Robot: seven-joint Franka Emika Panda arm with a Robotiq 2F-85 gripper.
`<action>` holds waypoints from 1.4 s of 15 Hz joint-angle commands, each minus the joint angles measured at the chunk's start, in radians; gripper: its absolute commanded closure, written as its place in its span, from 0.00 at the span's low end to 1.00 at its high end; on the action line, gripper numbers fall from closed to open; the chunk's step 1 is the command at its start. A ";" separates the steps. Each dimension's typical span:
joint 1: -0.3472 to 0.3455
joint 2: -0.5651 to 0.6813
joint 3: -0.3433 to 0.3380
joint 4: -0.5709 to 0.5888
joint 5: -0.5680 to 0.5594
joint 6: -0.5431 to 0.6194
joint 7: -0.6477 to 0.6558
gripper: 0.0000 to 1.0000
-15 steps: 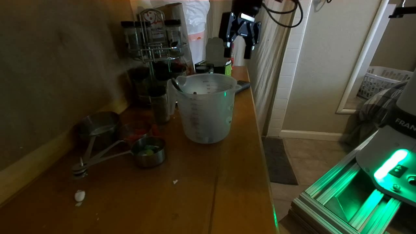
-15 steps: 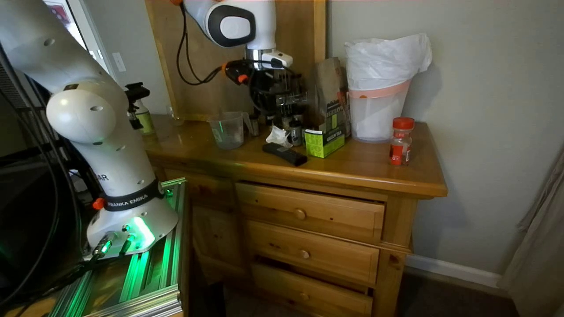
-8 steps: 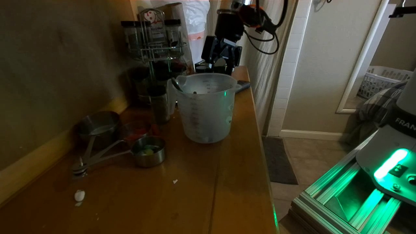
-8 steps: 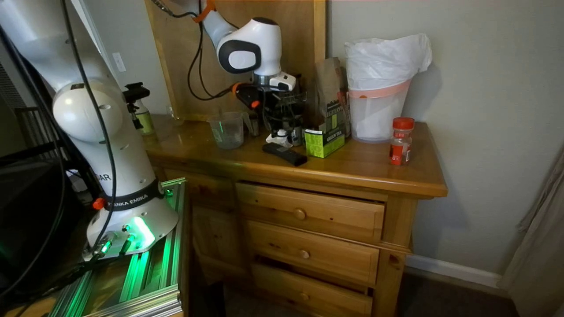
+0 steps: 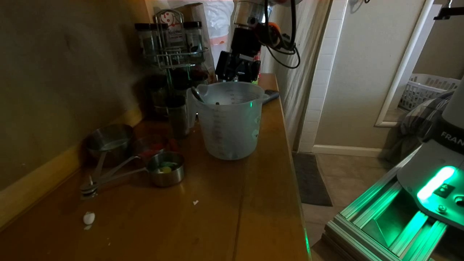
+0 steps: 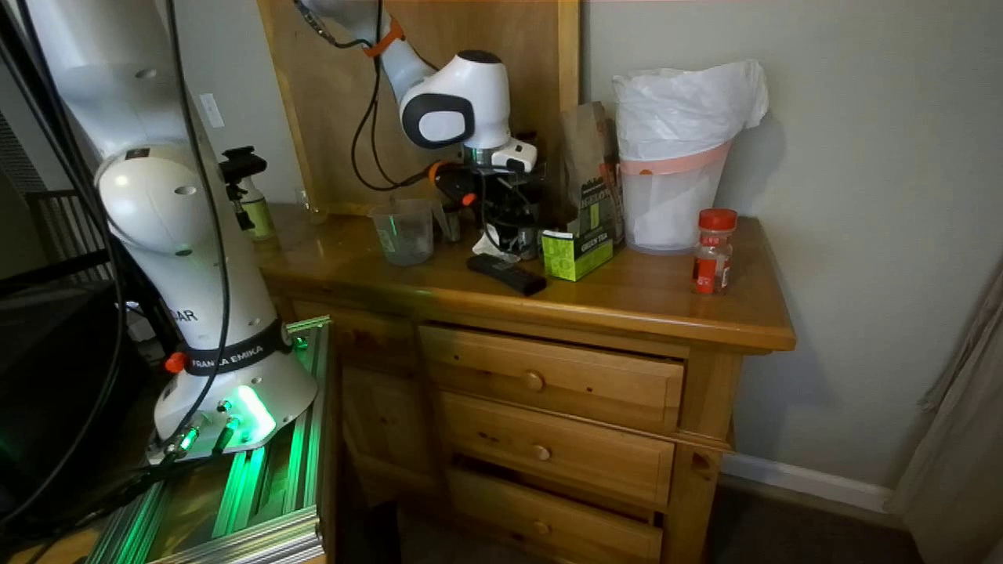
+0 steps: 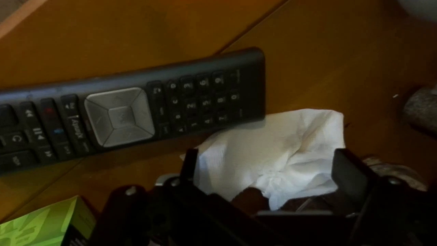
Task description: Pick up the napkin and put it inside the bin
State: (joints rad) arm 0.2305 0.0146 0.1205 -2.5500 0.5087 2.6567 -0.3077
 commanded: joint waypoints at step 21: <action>-0.123 0.120 0.173 0.048 -0.078 0.161 -0.009 0.98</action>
State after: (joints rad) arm 0.1482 0.1627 0.2342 -2.5020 0.3455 2.8337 -0.2530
